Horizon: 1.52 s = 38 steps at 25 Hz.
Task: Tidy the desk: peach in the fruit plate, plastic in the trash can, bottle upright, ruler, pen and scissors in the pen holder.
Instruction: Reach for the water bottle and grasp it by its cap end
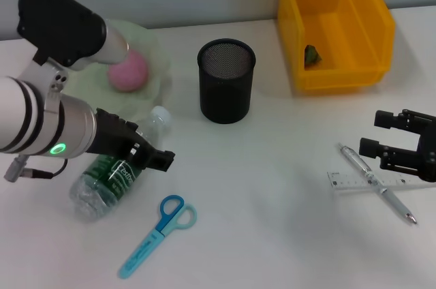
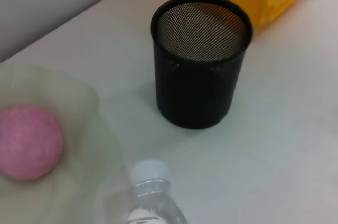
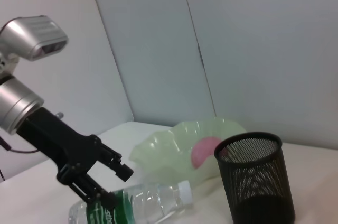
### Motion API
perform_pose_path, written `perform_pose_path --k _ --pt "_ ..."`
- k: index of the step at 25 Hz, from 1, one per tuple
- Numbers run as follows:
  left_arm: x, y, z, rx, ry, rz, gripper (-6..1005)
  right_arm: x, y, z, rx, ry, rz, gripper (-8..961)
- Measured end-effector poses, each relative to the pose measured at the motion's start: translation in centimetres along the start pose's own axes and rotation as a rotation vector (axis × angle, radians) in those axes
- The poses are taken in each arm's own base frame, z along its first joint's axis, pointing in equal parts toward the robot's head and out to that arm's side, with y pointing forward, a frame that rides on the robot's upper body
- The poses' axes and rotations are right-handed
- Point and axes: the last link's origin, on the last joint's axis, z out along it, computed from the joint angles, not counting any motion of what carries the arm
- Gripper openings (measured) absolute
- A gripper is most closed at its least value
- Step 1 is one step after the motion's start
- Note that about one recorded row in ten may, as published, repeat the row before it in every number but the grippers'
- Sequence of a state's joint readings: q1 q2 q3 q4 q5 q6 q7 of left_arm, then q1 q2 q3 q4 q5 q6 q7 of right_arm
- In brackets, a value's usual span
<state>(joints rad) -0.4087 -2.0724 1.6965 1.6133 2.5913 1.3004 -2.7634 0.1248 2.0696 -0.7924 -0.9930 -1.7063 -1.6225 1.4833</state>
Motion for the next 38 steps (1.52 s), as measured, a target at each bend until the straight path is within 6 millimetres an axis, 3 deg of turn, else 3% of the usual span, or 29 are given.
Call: perform_pose_path --k 38 --pt "-0.3 -2.1 2.9 0.083 -0.137 0.007 841 0.9 -0.1 0.6 -0.014 0.036 0.027 738"
